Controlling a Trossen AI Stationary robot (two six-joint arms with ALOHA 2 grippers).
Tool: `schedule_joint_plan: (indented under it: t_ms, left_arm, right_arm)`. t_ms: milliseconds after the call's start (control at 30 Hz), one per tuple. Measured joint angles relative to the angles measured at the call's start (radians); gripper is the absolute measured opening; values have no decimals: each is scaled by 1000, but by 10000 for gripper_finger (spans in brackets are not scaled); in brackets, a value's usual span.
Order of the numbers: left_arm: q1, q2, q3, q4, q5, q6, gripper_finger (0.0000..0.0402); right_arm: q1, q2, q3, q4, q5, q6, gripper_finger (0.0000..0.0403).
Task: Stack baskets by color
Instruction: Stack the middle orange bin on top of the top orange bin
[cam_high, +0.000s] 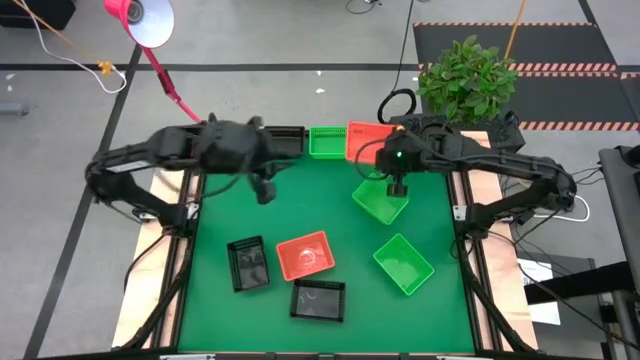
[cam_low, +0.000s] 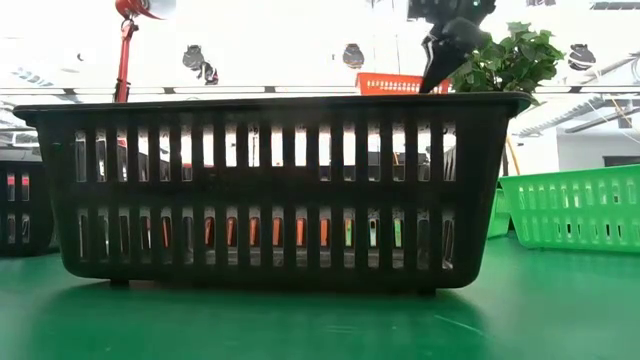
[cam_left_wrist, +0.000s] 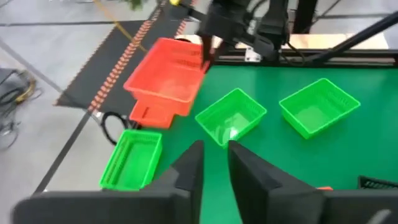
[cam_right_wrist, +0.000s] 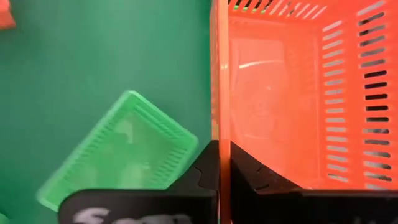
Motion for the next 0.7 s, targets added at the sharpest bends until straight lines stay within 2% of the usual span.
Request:
schedule_joint_plan:
  t_ms: [100, 300, 500, 700]
  left_arm:
    - [51, 83, 0, 87, 44, 51, 127]
    - [116, 234, 3, 273, 52, 150, 199]
    - [143, 360, -2, 435, 55, 198, 214]
    - [148, 439, -2, 510, 55, 224, 214]
  right_arm:
    - [-55, -7, 0, -3, 0, -115, 4]
    - [-152, -7, 0, 22, -2, -275, 4]
    - [-217, -7, 0, 45, -154, -365, 4]
    - [-226, -7, 0, 63, -185, -337, 4]
